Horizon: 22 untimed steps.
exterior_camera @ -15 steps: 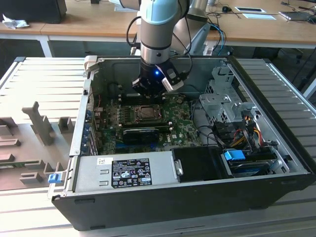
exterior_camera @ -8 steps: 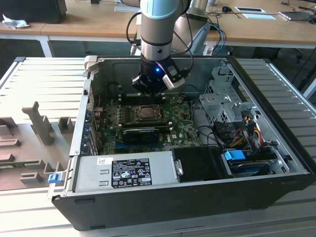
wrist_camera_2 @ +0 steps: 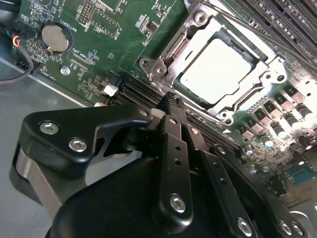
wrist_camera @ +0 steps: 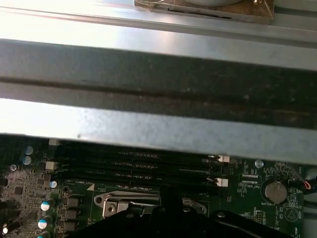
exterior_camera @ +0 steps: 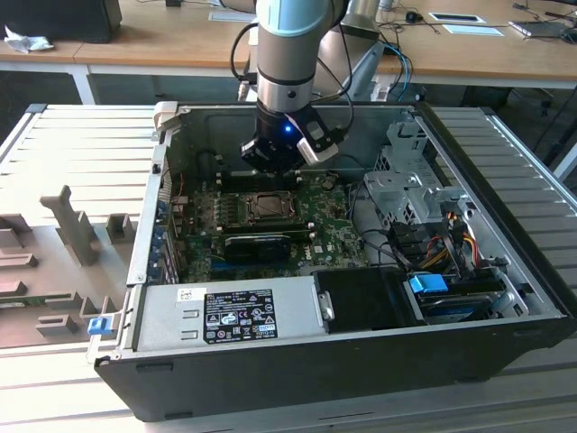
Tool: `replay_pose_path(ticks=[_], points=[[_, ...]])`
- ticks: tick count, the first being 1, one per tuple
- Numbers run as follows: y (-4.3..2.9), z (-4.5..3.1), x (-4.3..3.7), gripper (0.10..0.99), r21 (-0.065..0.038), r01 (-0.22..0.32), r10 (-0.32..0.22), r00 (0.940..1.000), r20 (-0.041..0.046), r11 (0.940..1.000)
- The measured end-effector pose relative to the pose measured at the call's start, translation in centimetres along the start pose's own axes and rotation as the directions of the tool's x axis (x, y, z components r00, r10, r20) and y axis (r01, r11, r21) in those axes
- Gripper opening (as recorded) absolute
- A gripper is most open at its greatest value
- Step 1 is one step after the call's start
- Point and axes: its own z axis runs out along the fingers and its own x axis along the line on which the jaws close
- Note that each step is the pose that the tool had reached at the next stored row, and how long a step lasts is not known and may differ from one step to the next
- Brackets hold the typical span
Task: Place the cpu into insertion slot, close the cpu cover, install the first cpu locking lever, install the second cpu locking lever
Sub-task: 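Install the second cpu locking lever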
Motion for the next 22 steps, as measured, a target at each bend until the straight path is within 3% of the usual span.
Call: replay_pose_path(ticks=[3,10,22], points=[[-0.19,-0.11,0.02,0.106,0.000,0.000,0.000,1.0000,0.0001,1.0000],[-0.03,-1.95,-0.02,0.106,0.000,-0.004,0.004,1.0000,0.0006,1.0000],[-1.82,-2.21,0.18,0.106,0.000,-0.007,0.007,1.0000,0.0009,1.0000]])
